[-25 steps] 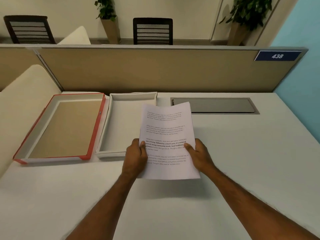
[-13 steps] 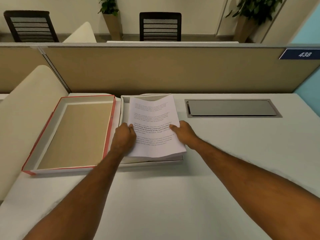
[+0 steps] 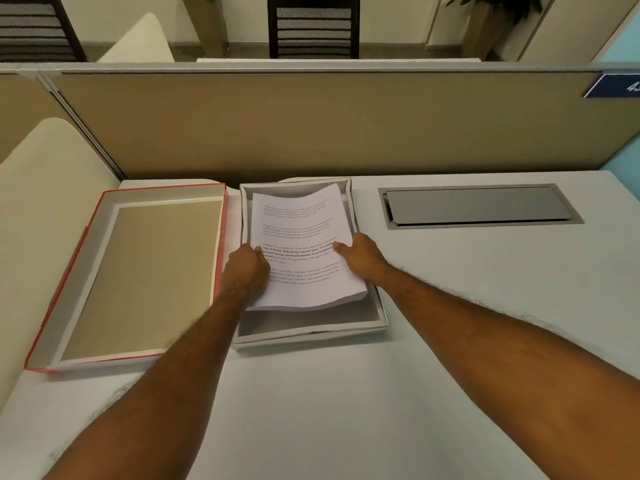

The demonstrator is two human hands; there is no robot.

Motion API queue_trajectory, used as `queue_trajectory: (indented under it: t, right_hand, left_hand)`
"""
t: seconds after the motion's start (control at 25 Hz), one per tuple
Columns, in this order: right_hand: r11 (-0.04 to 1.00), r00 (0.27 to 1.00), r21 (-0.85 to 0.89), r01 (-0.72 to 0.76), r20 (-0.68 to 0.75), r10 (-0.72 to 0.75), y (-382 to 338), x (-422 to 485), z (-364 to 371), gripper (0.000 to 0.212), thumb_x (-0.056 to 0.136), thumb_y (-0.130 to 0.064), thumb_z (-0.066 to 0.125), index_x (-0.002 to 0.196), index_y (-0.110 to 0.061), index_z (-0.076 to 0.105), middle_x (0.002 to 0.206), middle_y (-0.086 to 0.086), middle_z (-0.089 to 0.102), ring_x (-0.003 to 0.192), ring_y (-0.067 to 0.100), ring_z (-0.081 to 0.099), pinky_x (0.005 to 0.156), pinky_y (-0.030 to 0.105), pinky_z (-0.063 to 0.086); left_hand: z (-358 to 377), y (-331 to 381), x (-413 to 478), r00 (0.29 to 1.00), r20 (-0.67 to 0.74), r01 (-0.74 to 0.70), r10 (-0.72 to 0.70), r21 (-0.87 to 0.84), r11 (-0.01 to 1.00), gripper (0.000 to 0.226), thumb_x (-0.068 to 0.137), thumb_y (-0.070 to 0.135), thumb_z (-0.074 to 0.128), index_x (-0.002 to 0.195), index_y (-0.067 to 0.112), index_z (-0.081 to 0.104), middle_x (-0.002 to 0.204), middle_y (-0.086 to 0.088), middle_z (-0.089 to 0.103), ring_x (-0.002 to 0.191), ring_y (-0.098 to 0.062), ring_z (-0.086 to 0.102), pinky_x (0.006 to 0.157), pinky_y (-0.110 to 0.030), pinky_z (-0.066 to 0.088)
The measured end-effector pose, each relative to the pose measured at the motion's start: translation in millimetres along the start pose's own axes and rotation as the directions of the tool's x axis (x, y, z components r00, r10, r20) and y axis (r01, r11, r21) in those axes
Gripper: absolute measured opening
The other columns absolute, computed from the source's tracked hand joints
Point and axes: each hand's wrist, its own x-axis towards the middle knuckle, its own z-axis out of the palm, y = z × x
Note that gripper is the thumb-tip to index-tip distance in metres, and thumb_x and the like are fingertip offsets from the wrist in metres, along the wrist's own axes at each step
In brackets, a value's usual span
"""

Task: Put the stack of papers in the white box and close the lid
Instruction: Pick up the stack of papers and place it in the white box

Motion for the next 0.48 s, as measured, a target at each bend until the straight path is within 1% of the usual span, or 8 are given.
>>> queue_trajectory:
  t: [0.08, 0.12, 0.16, 0.24, 0.28, 0.36, 0.4, 0.48]
  right_hand:
    - [0.999, 1.000, -0.053, -0.002, -0.031, 0.001, 0.4, 1.3, 3.0, 0.043, 0.096, -0.028, 0.056, 0.127, 0.001, 0.051, 0.135, 0.017, 0.059, 0.115, 0.034, 0.062, 0.082, 0.030, 0.048]
    - [0.997, 0.999, -0.082, -0.004, -0.043, 0.001, 1.1, 1.8, 4.0, 0.043, 0.095, -0.028, 0.058, 0.126, 0.001, 0.050, 0.135, 0.017, 0.058, 0.116, 0.034, 0.061, 0.085, 0.032, 0.048]
    - [0.994, 0.999, -0.106, -0.008, -0.055, 0.002, 2.1, 2.1, 4.8, 0.043, 0.095, -0.027, 0.059, 0.127, 0.002, 0.050, 0.135, 0.018, 0.058, 0.117, 0.034, 0.060, 0.089, 0.034, 0.049]
    - [0.990, 0.997, -0.139, -0.011, -0.078, 0.001, 4.3, 1.9, 6.8, 0.042, 0.095, -0.024, 0.060, 0.127, 0.002, 0.050, 0.135, 0.019, 0.058, 0.118, 0.035, 0.059, 0.093, 0.036, 0.049]
    - [0.989, 0.996, -0.146, -0.015, -0.085, 0.003, 5.2, 1.6, 7.9, 0.039, 0.095, -0.021, 0.059, 0.126, 0.002, 0.051, 0.133, 0.020, 0.059, 0.116, 0.035, 0.060, 0.092, 0.036, 0.050]
    - [0.990, 0.996, -0.140, -0.030, -0.085, 0.018, 4.4, 0.3, 10.9, 0.032, 0.095, -0.015, 0.057, 0.121, 0.004, 0.054, 0.127, 0.021, 0.062, 0.110, 0.034, 0.063, 0.082, 0.031, 0.051]
    - [0.990, 0.996, -0.138, -0.038, -0.079, 0.027, 3.2, -0.6, 12.4, 0.028, 0.095, -0.012, 0.056, 0.118, 0.004, 0.055, 0.123, 0.021, 0.063, 0.106, 0.034, 0.064, 0.077, 0.029, 0.049]
    - [0.990, 0.998, -0.133, -0.044, -0.045, 0.038, -0.1, -3.7, 14.1, 0.027, 0.093, -0.008, 0.056, 0.118, 0.005, 0.056, 0.122, 0.021, 0.064, 0.105, 0.034, 0.064, 0.075, 0.027, 0.048]
  left_hand:
    - [1.5, -2.6, 1.9, 1.000, 0.012, 0.009, -0.010, 0.070, 0.998, 0.038, 0.101, 0.031, 0.040, 0.110, -0.001, 0.057, 0.113, -0.020, 0.067, 0.080, -0.026, 0.058, 0.072, -0.030, 0.040]
    - [2.7, -3.4, 2.4, 0.999, 0.030, 0.014, -0.017, 0.099, 0.995, 0.036, 0.100, 0.031, 0.041, 0.109, 0.000, 0.057, 0.112, -0.019, 0.067, 0.082, -0.027, 0.058, 0.073, -0.032, 0.040]
    - [3.4, -3.2, 2.4, 0.998, 0.057, 0.023, -0.030, 0.123, 0.992, 0.032, 0.099, 0.031, 0.044, 0.107, 0.003, 0.057, 0.112, -0.017, 0.067, 0.080, -0.025, 0.056, 0.072, -0.033, 0.041]
    - [4.3, -0.6, 1.3, 0.992, 0.113, 0.044, -0.061, 0.148, 0.988, 0.017, 0.096, 0.025, 0.050, 0.096, 0.008, 0.053, 0.105, -0.013, 0.066, 0.076, -0.021, 0.054, 0.069, -0.033, 0.043]
    - [5.2, 1.0, -0.1, 0.988, 0.137, 0.048, -0.069, 0.150, 0.988, 0.012, 0.095, 0.020, 0.052, 0.090, 0.010, 0.051, 0.100, -0.012, 0.065, 0.073, -0.021, 0.054, 0.068, -0.034, 0.045]
    - [7.2, 5.5, -5.7, 0.986, 0.158, 0.031, -0.059, 0.173, 0.984, 0.011, 0.092, 0.011, 0.054, 0.083, 0.010, 0.049, 0.096, -0.013, 0.065, 0.069, -0.022, 0.053, 0.066, -0.034, 0.046]
    - [8.1, 7.9, -8.7, 0.986, 0.157, 0.029, -0.058, 0.185, 0.982, 0.011, 0.091, 0.008, 0.054, 0.081, 0.009, 0.049, 0.097, -0.015, 0.066, 0.069, -0.023, 0.053, 0.065, -0.034, 0.046]
    - [9.4, 10.9, -12.9, 0.988, 0.138, 0.045, -0.071, 0.182, 0.982, 0.009, 0.090, 0.003, 0.052, 0.082, 0.007, 0.051, 0.101, -0.019, 0.067, 0.071, -0.024, 0.052, 0.066, -0.033, 0.045]
